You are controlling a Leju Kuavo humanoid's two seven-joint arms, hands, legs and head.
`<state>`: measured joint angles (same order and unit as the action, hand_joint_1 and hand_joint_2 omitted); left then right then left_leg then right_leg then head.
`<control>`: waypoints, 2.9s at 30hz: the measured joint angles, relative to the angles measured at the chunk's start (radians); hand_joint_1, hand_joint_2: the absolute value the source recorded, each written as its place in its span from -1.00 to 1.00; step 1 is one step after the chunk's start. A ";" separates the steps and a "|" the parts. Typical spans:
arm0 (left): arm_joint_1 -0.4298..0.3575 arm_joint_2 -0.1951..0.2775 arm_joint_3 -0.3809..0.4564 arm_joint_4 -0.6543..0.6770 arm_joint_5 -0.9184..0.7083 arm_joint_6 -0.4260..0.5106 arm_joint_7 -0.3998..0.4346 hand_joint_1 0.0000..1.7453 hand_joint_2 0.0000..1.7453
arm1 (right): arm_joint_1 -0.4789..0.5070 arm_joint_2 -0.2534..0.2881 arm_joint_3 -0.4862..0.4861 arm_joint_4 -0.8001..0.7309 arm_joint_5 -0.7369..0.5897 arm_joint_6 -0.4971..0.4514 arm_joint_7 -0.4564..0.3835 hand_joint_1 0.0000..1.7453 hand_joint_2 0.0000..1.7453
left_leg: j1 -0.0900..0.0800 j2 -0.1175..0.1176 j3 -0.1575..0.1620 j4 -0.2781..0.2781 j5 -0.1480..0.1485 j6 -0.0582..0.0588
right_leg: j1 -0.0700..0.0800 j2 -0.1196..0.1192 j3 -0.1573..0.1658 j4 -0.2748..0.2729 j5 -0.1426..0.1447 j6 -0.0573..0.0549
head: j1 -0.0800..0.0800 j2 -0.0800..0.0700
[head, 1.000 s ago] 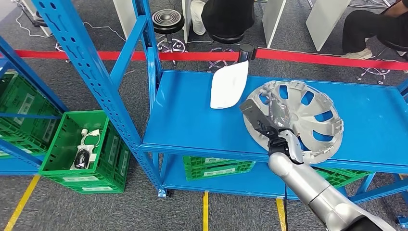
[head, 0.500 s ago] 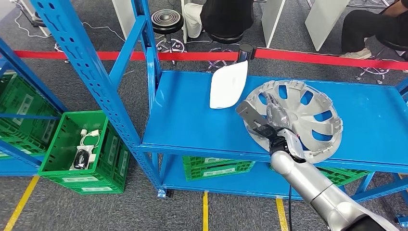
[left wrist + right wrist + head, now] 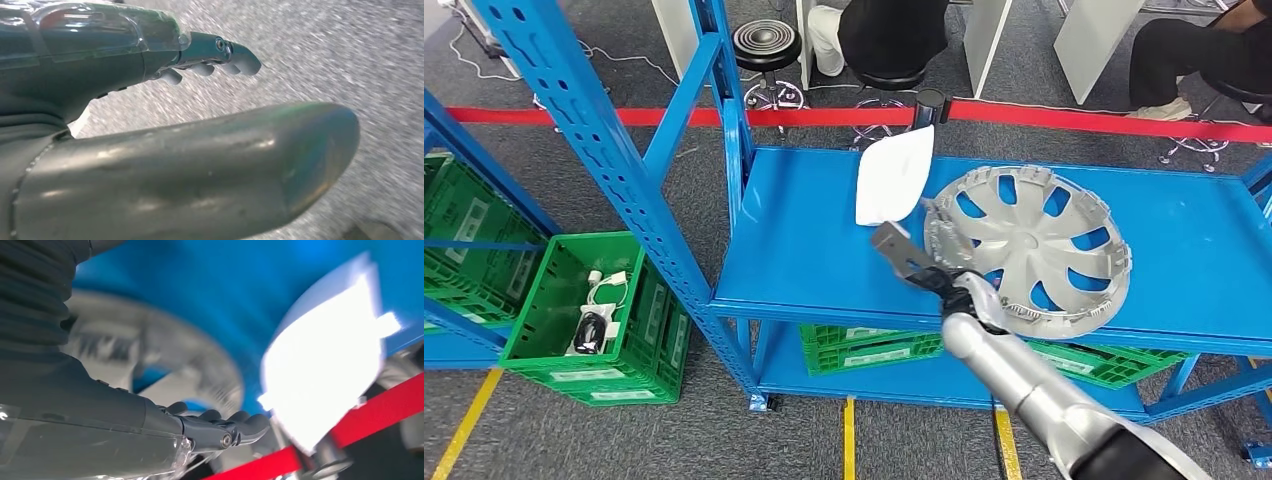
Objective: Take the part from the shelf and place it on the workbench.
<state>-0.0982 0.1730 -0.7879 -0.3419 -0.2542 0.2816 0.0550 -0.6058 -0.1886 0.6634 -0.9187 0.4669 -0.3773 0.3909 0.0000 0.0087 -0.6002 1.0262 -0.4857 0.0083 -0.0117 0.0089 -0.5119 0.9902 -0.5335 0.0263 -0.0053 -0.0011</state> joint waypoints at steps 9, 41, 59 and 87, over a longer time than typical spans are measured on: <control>-0.002 0.096 -0.094 -0.132 0.021 -0.024 0.085 -1.00 -1.00 | -0.088 0.128 0.024 0.233 -0.027 0.077 -0.003 -1.00 1.00 | 0.000 -0.001 0.000 0.000 0.000 0.000 | -0.001 0.001 0.000 0.001 0.000 -0.001 | 0.001 0.000; -0.005 0.057 -0.252 -0.110 0.162 0.090 -0.060 -1.00 -1.00 | -0.134 0.019 0.001 -0.029 0.348 -0.217 0.063 -1.00 1.00 | -0.001 -0.023 -0.001 0.001 0.000 0.000 | -0.002 -0.005 0.002 -0.002 0.000 -0.001 | 0.003 0.000; -0.011 0.018 -0.266 -0.052 0.190 0.101 -0.051 -1.00 -1.00 | -0.032 -0.075 -0.067 -0.197 0.131 -0.132 0.151 -1.00 1.00 | -0.001 -0.022 -0.001 0.001 0.000 0.000 | -0.001 -0.009 0.004 -0.003 -0.001 0.000 | 0.004 0.000; -0.034 -0.003 -0.289 -0.046 0.185 0.101 -0.045 -1.00 -1.00 | 0.033 0.013 -0.030 -0.025 0.123 -0.116 0.114 -1.00 1.00 | -0.001 -0.011 -0.001 0.000 0.000 0.000 | -0.001 -0.006 0.002 -0.003 -0.001 0.000 | 0.004 0.000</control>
<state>-0.1319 0.1701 -1.0770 -0.3877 -0.0692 0.3831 0.0100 -0.5733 -0.1761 0.6332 -0.9438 0.5895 -0.4935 0.5052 -0.0008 -0.0020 -0.6010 1.0266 -0.4858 0.0081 -0.0129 0.0032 -0.5094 0.9874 -0.5345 0.0260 -0.0012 -0.0011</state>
